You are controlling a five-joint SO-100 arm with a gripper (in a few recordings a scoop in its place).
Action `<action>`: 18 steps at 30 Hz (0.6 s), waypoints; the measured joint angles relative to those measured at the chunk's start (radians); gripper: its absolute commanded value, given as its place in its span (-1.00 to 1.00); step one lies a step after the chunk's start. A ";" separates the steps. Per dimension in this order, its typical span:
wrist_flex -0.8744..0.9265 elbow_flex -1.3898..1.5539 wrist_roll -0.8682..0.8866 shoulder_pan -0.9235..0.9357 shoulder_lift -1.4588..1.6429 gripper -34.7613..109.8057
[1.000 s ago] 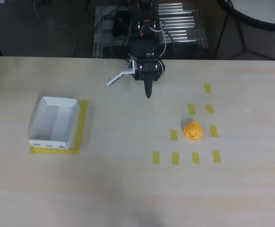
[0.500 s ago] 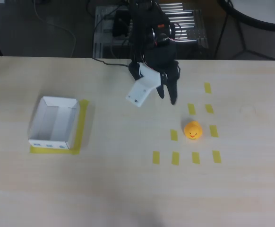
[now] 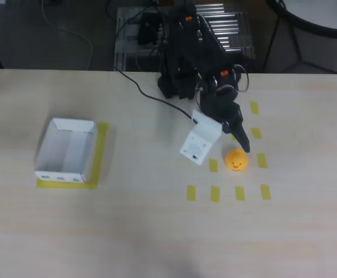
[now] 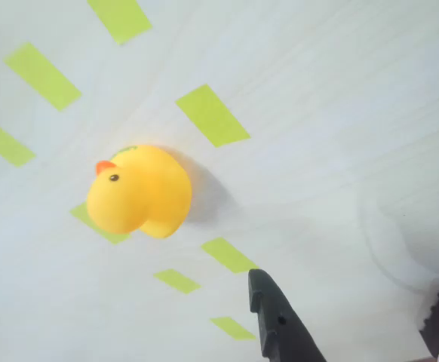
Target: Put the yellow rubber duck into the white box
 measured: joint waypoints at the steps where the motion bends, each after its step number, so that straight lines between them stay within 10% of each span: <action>1: -0.006 -0.011 0.003 -0.008 -0.025 0.15; 18: -0.075 -0.161 0.018 -0.029 -0.313 -0.05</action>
